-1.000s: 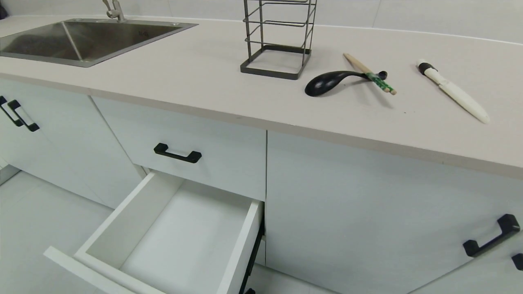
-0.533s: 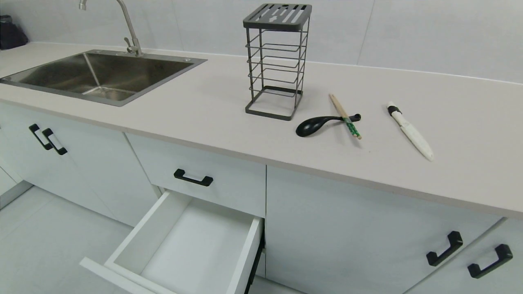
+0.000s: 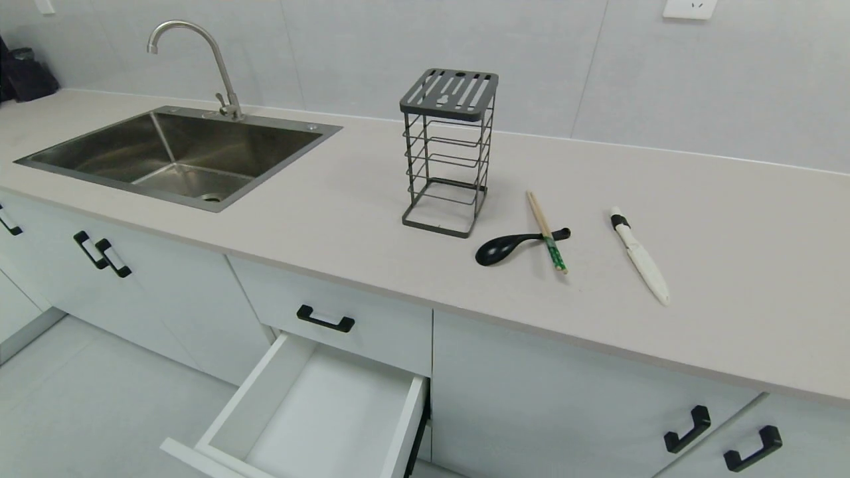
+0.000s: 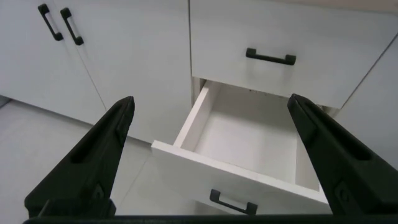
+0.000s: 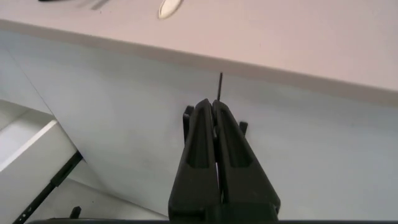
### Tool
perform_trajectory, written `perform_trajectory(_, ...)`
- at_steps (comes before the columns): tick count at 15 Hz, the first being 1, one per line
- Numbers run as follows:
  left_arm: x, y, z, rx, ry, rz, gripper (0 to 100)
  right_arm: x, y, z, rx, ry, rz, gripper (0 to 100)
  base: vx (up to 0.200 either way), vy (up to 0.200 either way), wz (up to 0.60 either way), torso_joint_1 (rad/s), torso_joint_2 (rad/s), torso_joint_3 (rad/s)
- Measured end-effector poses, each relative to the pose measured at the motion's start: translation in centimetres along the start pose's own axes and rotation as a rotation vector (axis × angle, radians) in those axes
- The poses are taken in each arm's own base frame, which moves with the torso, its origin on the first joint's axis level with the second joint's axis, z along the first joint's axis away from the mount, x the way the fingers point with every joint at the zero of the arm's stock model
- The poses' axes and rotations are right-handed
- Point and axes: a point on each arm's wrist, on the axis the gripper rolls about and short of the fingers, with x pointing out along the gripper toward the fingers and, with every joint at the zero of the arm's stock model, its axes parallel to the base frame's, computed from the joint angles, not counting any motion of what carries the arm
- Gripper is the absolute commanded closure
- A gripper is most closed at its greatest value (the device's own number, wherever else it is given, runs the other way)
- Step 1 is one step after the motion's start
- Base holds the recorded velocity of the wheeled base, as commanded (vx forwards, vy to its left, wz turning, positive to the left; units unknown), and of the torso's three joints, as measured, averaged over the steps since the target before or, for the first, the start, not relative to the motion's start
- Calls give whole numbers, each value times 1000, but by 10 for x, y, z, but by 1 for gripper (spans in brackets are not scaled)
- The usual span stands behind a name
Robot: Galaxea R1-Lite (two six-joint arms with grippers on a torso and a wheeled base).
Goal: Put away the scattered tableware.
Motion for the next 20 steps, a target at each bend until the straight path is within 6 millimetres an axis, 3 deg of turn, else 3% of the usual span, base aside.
perform_trajectory(11,0,0,0,0,0,0,0,0,0,0,2,0,0,100,0,0,0,278,-534,-255)
perform_trajectory(15,0,0,0,-4,0,-1,0,0,0,0,3,0,-1,100,0,0,0,68,-119,-60)
perform_trajectory(20,0,0,0,-32,0,7,0,0,0,0,2,1,-1,100,0,120,0,3,-13,0)
